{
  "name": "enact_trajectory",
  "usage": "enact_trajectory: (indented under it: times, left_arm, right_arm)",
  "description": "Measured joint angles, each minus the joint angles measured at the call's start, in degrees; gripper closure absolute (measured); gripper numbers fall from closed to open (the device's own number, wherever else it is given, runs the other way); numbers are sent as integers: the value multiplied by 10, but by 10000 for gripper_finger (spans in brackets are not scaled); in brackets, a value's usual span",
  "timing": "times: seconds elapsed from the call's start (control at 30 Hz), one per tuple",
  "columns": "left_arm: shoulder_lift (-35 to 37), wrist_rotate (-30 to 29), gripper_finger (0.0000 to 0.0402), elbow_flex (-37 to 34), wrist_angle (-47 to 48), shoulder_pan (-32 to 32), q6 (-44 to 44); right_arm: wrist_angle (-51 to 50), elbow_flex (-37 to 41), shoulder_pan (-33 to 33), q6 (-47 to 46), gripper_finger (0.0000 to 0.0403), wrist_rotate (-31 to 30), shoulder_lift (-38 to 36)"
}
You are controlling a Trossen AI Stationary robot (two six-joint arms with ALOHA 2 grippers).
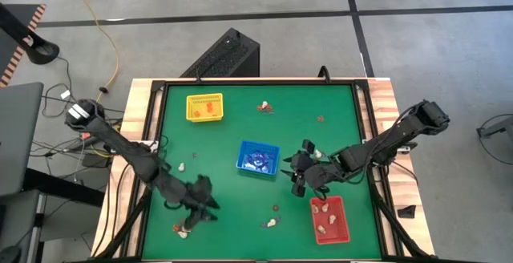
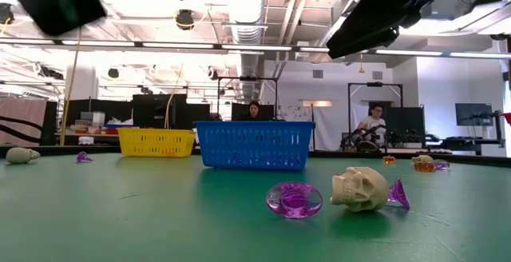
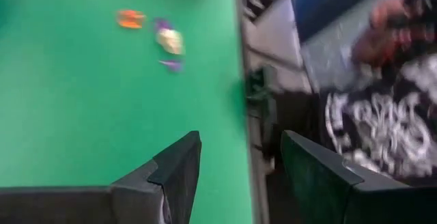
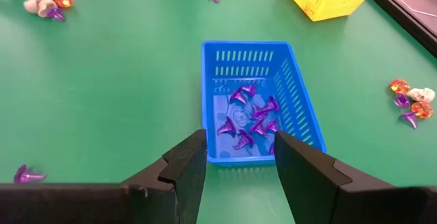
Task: Sort Halloween decoration
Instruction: Put the skull toy into the red bin
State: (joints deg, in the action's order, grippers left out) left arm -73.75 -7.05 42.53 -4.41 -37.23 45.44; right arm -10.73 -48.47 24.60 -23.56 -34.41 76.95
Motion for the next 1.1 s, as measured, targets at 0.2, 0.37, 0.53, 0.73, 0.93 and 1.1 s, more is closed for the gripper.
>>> enact_trajectory:
  times: [0.2, 0.37, 0.53, 0.73, 0.93, 1.1]
  left_arm:
    - [-154, 41, 207, 235, 315, -47, -19]
    - [-251, 52, 207, 339, 494, -77, 43]
    - [-292, 63, 207, 349, 511, -110, 127]
    - [-296, -12, 207, 344, 521, -172, 263]
    - [-296, -65, 207, 343, 514, -223, 372]
    - [-296, -94, 207, 343, 514, -239, 393]
  right_arm:
    - [16, 0, 0, -4, 202, 0, 0]
    - [27, 0, 4, -32, 202, 8, 0]
    - [28, 0, 36, -55, 202, 18, 12]
    - [43, 0, 71, -56, 202, 15, 20]
    - [78, 0, 73, -62, 202, 17, 23]
    - [84, 0, 81, -64, 202, 17, 23]
